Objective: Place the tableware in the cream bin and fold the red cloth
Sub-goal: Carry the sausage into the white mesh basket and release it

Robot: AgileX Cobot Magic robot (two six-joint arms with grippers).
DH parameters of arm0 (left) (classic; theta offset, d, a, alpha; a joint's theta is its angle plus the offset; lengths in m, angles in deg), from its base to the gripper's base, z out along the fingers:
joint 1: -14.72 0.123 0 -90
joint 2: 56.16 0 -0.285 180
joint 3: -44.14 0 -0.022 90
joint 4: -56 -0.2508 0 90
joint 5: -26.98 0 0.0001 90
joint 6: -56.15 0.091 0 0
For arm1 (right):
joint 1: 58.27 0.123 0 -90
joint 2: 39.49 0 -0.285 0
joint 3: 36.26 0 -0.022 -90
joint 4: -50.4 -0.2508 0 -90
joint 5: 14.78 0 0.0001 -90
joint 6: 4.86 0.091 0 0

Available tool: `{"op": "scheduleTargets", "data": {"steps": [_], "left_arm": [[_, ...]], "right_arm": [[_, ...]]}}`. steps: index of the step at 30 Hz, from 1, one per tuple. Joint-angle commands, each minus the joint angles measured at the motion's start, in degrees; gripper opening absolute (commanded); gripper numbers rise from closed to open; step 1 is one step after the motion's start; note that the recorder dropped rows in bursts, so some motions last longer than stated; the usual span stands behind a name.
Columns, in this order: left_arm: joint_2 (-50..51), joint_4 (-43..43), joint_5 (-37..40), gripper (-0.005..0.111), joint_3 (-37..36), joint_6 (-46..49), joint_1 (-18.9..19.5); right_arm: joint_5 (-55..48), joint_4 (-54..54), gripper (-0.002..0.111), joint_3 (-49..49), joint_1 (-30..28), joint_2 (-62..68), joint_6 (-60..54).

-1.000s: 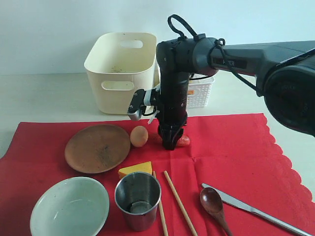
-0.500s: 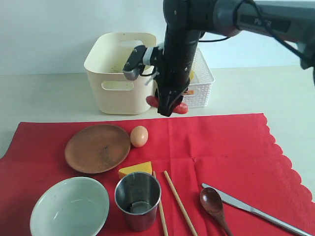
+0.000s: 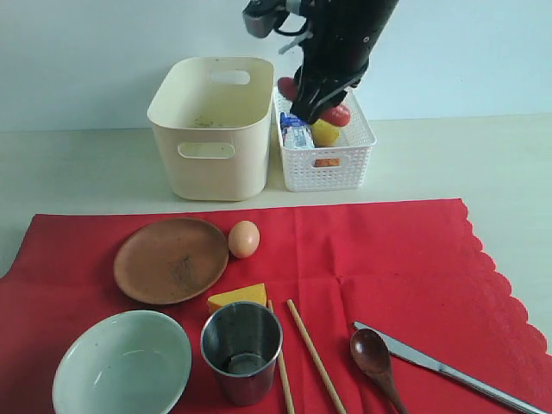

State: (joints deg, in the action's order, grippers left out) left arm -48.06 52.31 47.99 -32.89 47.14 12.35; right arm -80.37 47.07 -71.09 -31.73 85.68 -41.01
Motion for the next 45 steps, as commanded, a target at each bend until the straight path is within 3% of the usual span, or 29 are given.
{"op": "scheduleTargets", "data": {"steps": [1, 13, 25, 33, 36, 41, 45], "left_arm": [[-0.31, -0.05, -0.64, 0.000, -0.19, 0.01, 0.09], [-0.31, -0.05, -0.64, 0.000, -0.19, 0.01, 0.09], [-0.31, -0.05, -0.64, 0.000, -0.19, 0.01, 0.09], [-0.31, -0.05, -0.64, 0.000, -0.19, 0.01, 0.09], [-0.31, -0.05, -0.64, 0.000, -0.19, 0.01, 0.09], [-0.31, -0.05, -0.64, 0.000, -0.19, 0.01, 0.09], [-0.31, -0.05, -0.64, 0.000, -0.19, 0.01, 0.09]], "right_arm": [[5.27, -3.72, 0.000, -0.36, -4.16, -0.78, 3.97], [17.72, -26.16, 0.000, -0.36, -14.58, 2.53, 3.73], [33.76, -27.65, 0.000, -0.36, -15.36, 14.77, 3.07], [38.38, -27.65, 0.000, -0.36, -15.36, 19.37, 1.53], [38.82, -27.65, 0.009, -0.36, -15.36, 19.97, 0.87], [38.82, -27.65, 0.038, -0.36, -15.36, 20.61, 0.18], [38.64, -27.65, 0.053, -0.36, -15.36, 20.51, 0.18]]}}
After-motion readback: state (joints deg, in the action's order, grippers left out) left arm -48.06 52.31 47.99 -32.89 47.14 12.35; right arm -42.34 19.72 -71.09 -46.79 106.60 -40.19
